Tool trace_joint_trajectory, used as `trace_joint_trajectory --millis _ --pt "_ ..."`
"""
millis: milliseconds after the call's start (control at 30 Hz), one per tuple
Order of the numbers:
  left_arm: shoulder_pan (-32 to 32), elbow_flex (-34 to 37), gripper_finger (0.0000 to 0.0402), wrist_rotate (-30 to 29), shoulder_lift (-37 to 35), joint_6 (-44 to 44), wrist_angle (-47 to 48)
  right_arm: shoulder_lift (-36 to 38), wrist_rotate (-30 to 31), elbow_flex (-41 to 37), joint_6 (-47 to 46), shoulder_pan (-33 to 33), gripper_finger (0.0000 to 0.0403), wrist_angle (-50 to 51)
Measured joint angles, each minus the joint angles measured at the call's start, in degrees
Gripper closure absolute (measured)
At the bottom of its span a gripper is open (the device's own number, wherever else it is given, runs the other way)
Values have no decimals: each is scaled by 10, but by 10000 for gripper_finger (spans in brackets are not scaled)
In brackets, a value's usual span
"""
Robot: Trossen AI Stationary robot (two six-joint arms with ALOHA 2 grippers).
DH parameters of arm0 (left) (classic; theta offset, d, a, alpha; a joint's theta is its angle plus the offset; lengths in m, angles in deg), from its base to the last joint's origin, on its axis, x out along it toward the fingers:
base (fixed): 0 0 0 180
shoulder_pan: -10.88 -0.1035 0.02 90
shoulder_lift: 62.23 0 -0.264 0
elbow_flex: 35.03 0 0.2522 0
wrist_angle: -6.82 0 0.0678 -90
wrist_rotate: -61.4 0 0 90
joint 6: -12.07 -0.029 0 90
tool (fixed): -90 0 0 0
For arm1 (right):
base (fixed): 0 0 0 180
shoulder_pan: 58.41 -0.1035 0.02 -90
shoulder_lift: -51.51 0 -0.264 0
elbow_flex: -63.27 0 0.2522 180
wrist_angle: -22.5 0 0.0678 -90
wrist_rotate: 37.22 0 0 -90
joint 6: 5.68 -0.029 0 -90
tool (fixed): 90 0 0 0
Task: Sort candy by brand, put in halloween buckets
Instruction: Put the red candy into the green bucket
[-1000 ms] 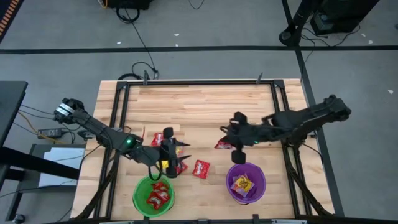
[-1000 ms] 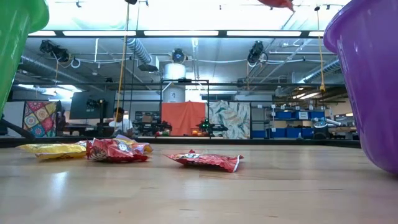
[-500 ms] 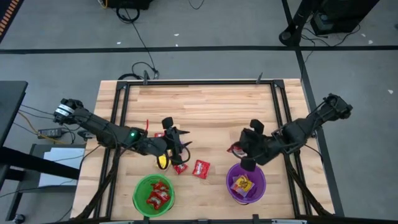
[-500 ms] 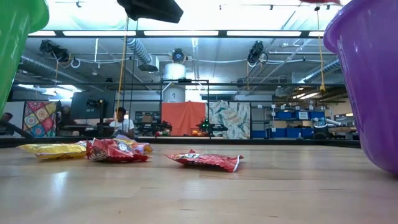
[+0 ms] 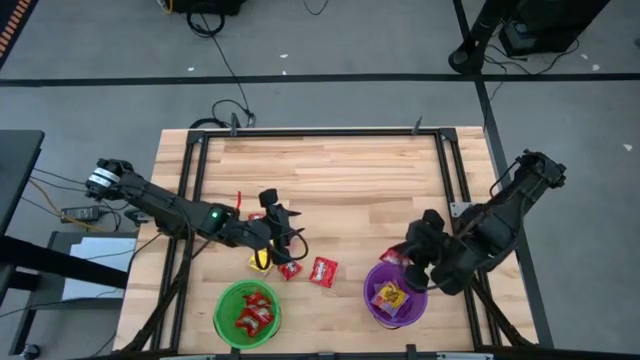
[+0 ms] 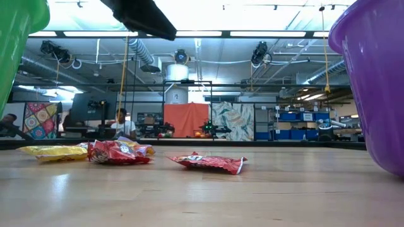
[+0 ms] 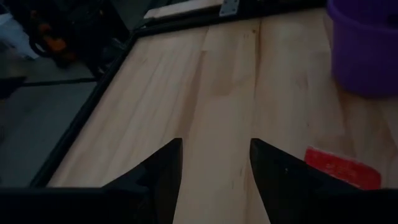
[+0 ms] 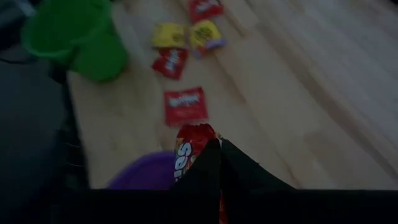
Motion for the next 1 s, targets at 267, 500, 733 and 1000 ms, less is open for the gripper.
trace_joint_trajectory --millis 267,500,733,1000 --pt "1 0 208 0 -80 32 71 -14 -61 0 163 47 394 -207" --pt "2 0 208 -1 -154 60 98 -76 -242 1 282 124 394 -390" --pt "3 0 208 22 -164 78 99 -194 -451 0 299 185 394 -583" --pt "3 0 208 44 -163 86 97 -319 -610 71 275 230 394 -695"
